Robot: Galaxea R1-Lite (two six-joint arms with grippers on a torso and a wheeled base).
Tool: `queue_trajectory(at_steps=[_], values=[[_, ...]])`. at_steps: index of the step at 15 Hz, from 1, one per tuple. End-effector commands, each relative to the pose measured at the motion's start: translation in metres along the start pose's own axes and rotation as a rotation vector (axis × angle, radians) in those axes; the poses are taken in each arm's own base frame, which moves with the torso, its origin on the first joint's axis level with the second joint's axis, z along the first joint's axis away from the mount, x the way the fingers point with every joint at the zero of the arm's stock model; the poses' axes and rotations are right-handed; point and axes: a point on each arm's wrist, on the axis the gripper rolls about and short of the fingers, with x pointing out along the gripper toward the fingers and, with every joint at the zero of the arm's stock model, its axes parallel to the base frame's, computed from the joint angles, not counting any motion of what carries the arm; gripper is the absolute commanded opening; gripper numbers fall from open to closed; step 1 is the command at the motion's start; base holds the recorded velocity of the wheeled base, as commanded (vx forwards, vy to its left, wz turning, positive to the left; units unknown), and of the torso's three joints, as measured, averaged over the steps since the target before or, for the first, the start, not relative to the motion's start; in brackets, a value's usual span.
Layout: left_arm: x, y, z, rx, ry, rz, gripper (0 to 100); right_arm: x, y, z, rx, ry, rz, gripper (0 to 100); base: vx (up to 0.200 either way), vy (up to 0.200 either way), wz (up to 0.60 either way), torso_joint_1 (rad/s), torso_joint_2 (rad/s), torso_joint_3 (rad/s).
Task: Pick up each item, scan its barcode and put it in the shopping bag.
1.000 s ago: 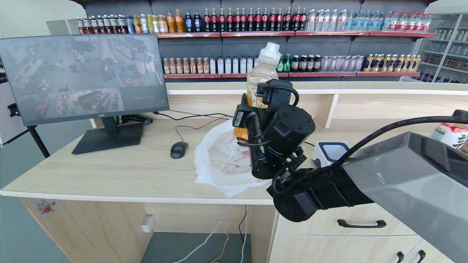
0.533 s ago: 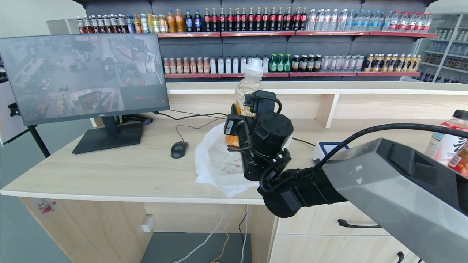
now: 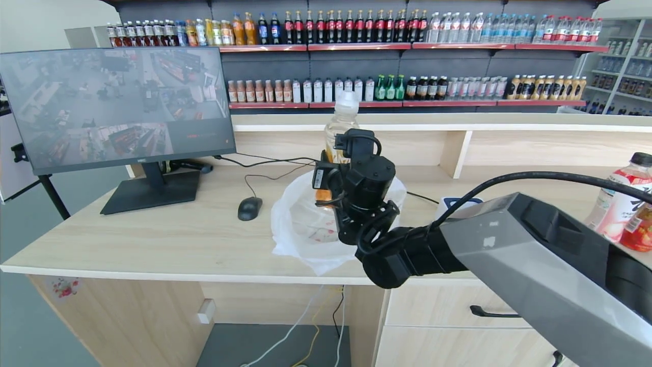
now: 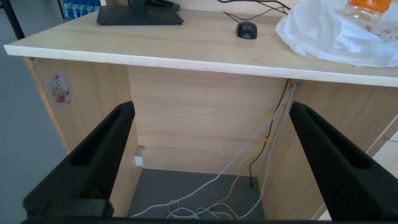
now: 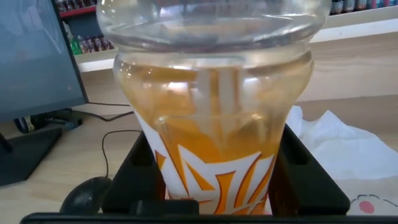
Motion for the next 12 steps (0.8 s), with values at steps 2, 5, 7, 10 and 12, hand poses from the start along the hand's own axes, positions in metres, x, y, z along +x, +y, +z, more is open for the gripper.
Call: queue_trajectory(at_steps=[2,5,7,10,12], values=[[0.0,0.0,0.0,0.0,0.0,-0.001,100,0.01,0.004,-0.011,-0.016,0.02,-0.002,0,0.0,0.0,0.0,0.0,0.0,0.0],[0.0,0.0,0.0,0.0,0.0,-0.001,100,0.013,0.001,-0.021,-0.034,0.041,0.0,0,0.0,0.0,0.0,0.0,0.0,0.0],[0.0,0.0,0.0,0.0,0.0,0.0,100,0.016,-0.003,-0.027,-0.042,0.05,-0.004,0,0.0,0.0,0.0,0.0,0.0,0.0],[0.0,0.0,0.0,0.0,0.0,0.0,100,0.018,-0.004,-0.034,-0.042,0.059,-0.007,0,0.0,0.0,0.0,0.0,0.0,0.0],[0.0,0.0,0.0,0.0,0.0,0.0,100,0.018,-0.004,-0.036,-0.04,0.06,-0.007,0,0.0,0.0,0.0,0.0,0.0,0.0]])
